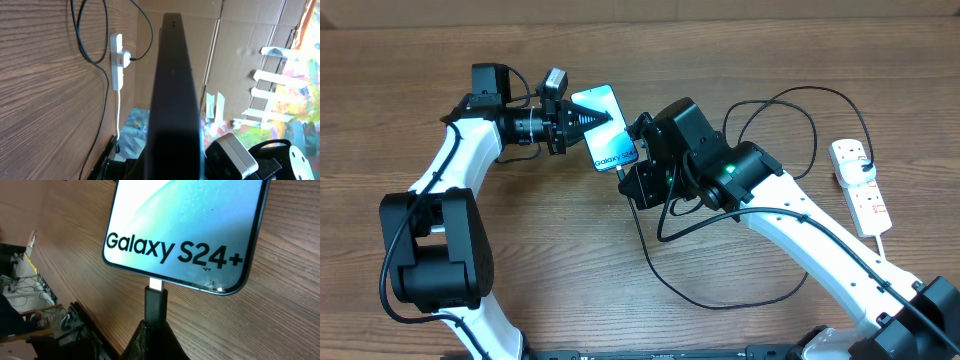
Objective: Plug charger to phone and switch on socket
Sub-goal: 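Align and push the USB-C plug into the phone's port, then open the right gripper and pull it back from the plug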
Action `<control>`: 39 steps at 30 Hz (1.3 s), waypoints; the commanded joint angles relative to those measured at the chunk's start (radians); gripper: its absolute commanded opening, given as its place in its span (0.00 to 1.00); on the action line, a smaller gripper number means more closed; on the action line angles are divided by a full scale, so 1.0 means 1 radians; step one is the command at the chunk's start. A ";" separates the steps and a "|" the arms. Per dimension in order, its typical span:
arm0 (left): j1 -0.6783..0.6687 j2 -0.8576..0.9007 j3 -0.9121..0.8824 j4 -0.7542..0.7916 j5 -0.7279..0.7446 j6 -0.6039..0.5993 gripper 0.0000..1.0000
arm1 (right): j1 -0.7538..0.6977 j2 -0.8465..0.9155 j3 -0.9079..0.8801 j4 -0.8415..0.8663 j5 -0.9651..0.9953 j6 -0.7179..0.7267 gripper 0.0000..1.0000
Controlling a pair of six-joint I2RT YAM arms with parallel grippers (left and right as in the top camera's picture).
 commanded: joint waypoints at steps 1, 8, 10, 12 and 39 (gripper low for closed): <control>-0.016 0.000 0.010 0.000 0.038 0.080 0.04 | 0.001 0.003 -0.004 0.023 0.016 0.002 0.04; -0.040 0.000 0.010 0.000 0.045 0.207 0.04 | 0.000 0.003 -0.004 0.068 0.058 -0.001 0.04; -0.051 0.000 0.010 0.000 0.048 0.207 0.04 | 0.000 0.003 -0.004 0.083 0.058 -0.001 0.04; -0.066 0.000 0.010 0.000 0.048 0.207 0.04 | 0.000 0.003 -0.004 0.104 0.059 -0.001 0.04; -0.066 0.000 0.010 -0.007 -0.311 0.062 0.04 | 0.002 0.084 -0.025 -0.112 0.217 0.000 0.65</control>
